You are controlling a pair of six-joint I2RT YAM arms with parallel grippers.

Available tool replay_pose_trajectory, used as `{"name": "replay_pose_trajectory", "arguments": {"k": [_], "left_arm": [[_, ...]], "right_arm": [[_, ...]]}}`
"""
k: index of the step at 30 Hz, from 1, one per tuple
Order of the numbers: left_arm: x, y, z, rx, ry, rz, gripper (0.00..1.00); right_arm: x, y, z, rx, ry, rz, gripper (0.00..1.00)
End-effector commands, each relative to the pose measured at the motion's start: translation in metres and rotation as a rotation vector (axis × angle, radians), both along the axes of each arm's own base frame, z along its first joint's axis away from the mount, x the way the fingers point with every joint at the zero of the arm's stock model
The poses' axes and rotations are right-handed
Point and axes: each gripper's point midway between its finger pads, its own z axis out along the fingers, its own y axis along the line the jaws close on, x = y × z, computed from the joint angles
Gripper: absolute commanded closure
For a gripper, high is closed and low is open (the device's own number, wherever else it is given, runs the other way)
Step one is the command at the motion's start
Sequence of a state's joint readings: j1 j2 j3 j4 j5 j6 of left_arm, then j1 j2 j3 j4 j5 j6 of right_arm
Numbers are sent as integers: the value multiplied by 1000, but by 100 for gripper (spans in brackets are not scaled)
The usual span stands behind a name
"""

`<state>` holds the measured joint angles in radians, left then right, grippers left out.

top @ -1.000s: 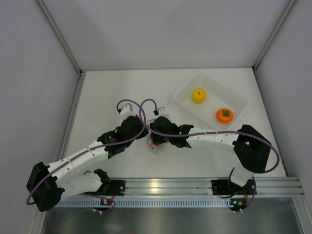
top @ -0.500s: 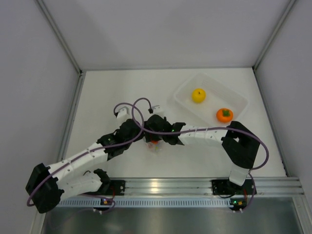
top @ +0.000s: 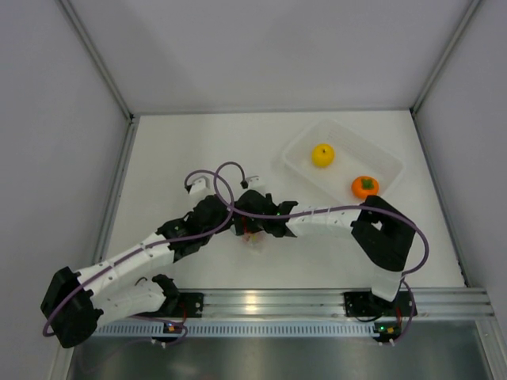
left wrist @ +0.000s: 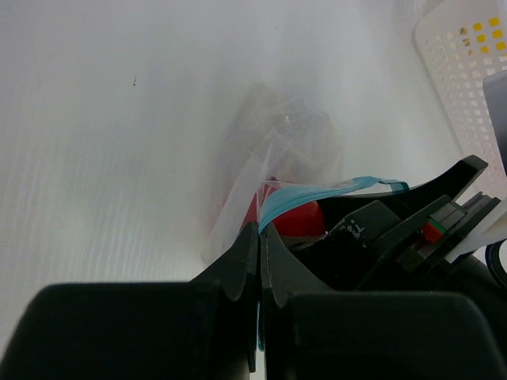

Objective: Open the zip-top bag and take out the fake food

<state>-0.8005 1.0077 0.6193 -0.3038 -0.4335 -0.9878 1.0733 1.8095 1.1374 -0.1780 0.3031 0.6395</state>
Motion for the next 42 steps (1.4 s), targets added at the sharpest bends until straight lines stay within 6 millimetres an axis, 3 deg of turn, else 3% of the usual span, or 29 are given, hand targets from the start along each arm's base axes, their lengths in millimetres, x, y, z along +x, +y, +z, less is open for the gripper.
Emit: {"name": "replay_pose_trajectory", "arguments": {"k": [1, 6, 11, 14, 30, 42], "left_arm": [[3, -20, 19, -88, -48, -43, 100], [4, -19, 19, -88, -48, -42, 100], [4, -20, 19, -88, -50, -43, 100], [4, -20, 19, -86, -51, -43, 100], [4, -21, 17, -79, -42, -49, 100], [7, -21, 15, -76, -37, -35, 100]], "right_arm": [[-26, -16, -47, -109, 89, 47, 20], [-26, -17, -47, -104, 83, 43, 22], [-20, -16, -33, -95, 44, 39, 41], [-15, -16, -19, -90, 12, 36, 44], [-8, -14, 81, 8, -142, 45, 44], [-21, -18, 160, 209, -219, 93, 44]]}}
